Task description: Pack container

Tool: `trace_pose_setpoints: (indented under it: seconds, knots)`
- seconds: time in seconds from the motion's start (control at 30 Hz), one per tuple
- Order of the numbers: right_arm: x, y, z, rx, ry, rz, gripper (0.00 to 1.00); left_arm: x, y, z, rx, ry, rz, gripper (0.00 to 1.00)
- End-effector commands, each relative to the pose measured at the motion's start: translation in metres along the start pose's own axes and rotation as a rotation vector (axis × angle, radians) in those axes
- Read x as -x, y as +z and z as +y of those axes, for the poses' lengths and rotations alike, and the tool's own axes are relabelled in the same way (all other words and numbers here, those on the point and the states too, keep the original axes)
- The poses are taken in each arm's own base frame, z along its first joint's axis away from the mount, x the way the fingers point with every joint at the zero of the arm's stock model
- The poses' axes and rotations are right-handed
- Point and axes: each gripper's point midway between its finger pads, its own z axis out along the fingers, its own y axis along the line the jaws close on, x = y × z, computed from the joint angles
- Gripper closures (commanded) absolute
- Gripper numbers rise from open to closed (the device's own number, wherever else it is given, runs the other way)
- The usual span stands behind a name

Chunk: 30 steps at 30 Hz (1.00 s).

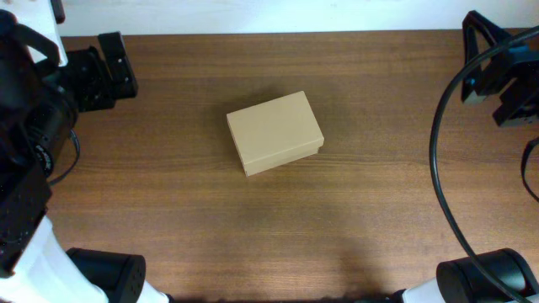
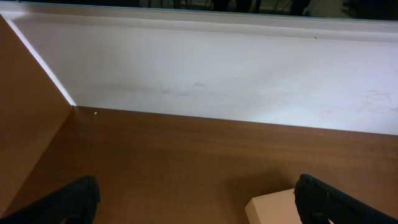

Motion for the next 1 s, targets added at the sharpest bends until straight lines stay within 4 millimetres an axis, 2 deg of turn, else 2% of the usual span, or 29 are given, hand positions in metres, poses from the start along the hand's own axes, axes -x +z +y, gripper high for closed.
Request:
trace_pose_setpoints:
  seconds: [0.0,0.23,0.3,0.47,0.6,0.8,0.97]
  knots:
    - [0.0,0.002,-0.002,-0.012,0.004,0.001,0.01,-0.001,0.002,0.003,0.018,0.002,0.004,0.0]
    - [-0.001,0.005,-0.003,-0.013,0.004,0.006,0.01,-0.001,0.002,0.003,0.018,0.002,0.004,0.0]
    - [-0.001,0.0,-0.003,-0.014,-0.008,0.004,0.01,-0.001,0.002,0.003,0.018,0.002,0.004,0.0]
    - [-0.003,-0.033,-0.005,-0.024,-0.007,0.004,0.01,-0.001,0.002,0.003,0.018,0.002,0.004,0.0]
    - [-0.01,-0.062,-0.019,-0.103,-0.008,0.018,0.01,-0.001,0.002,0.003,0.018,0.002,0.004,0.0]
    - [-0.037,-0.098,-0.038,-0.21,-0.008,0.0,0.01,-0.001,0.002,0.003,0.018,0.002,0.004,0.0]
    - [-0.077,-0.108,-0.044,-0.226,-0.005,-0.03,0.01,-0.001,0.002,0.003,0.018,0.002,0.004,0.0]
